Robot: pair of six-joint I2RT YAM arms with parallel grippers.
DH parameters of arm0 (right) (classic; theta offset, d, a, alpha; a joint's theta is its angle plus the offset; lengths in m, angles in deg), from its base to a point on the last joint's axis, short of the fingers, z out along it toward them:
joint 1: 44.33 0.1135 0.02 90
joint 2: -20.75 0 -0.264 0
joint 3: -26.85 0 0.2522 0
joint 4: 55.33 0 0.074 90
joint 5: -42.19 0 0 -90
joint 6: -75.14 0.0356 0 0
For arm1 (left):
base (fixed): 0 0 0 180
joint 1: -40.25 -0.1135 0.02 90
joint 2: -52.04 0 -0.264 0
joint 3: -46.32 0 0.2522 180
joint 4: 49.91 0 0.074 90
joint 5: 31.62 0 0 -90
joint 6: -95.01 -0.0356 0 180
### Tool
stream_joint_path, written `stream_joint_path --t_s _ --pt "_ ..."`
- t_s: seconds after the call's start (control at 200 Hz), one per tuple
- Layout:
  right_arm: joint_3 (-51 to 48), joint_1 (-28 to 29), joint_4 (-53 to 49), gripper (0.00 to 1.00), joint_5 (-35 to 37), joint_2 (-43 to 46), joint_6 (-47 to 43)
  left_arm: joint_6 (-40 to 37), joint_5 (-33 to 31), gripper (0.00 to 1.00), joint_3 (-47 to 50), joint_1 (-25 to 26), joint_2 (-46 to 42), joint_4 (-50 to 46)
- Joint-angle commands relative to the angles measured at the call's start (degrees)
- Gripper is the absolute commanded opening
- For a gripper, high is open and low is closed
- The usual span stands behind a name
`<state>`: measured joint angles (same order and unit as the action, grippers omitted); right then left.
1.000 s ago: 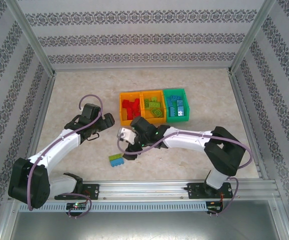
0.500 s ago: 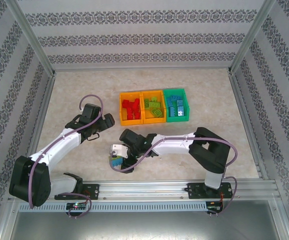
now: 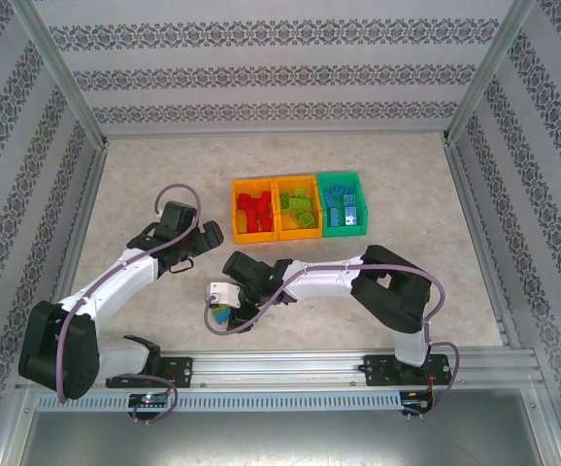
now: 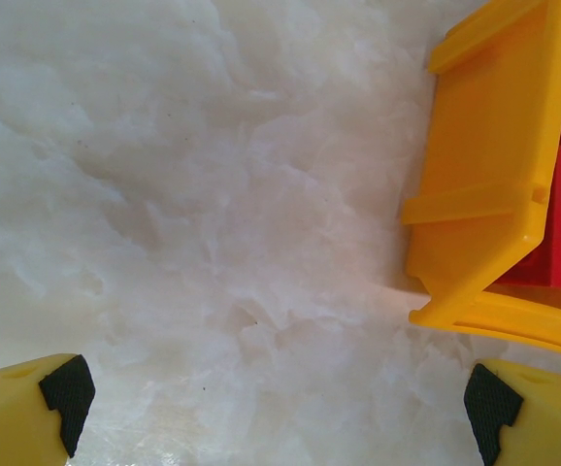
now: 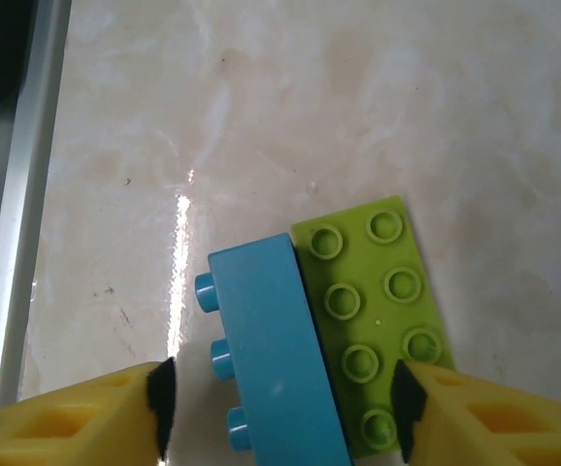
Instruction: Sort the legos into containers by color
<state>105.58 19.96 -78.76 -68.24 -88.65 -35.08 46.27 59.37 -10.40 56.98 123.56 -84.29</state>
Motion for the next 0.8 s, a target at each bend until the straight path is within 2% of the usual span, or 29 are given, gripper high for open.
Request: stream_joint_path --t_s 0.0,0.08,0.37,0.575,0.794 --pt "0.22 0.79 -1.17 0.54 0.08 -1.53 -0.44 0.93 0.15 1.0 0.56 -1.06 0.34 -0.85" --pt "-0.27 0.91 -0.81 0.46 0.67 -0.92 -0.32 0.98 0.24 1.0 0.6 -1.06 0.34 -0.82" --pt "-1.15 0.84 -1.99 0.39 5.7 0.01 -1.35 1.08 0.42 1.0 0.59 -1.13 0.35 -0.83" --pt "-5.01 -1.1 1.08 0.32 5.88 4.87 0.82 1.17 0.26 1.0 0.66 -1.16 0.23 -1.04" --pt "-8.3 -4.54 3.06 0.31 5.83 9.49 2.97 1.43 0.41 1.0 0.76 -1.11 0.43 -0.74"
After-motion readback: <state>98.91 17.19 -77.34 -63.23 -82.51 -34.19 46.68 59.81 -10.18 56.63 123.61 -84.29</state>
